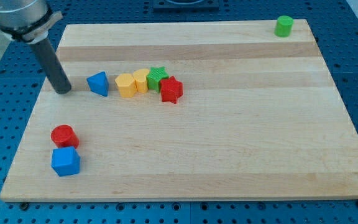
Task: Adjust the triangle
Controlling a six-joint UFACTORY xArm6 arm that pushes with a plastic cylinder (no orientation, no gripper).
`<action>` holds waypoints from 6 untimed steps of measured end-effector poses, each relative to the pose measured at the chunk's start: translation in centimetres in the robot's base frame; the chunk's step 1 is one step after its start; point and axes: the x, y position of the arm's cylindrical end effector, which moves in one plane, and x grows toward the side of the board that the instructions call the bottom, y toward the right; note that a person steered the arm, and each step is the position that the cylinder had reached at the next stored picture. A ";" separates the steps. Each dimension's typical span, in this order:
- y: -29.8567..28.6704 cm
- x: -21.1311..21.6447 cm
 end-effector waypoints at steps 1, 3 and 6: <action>2.5 -2.6; 7.4 -2.5; 7.5 -2.4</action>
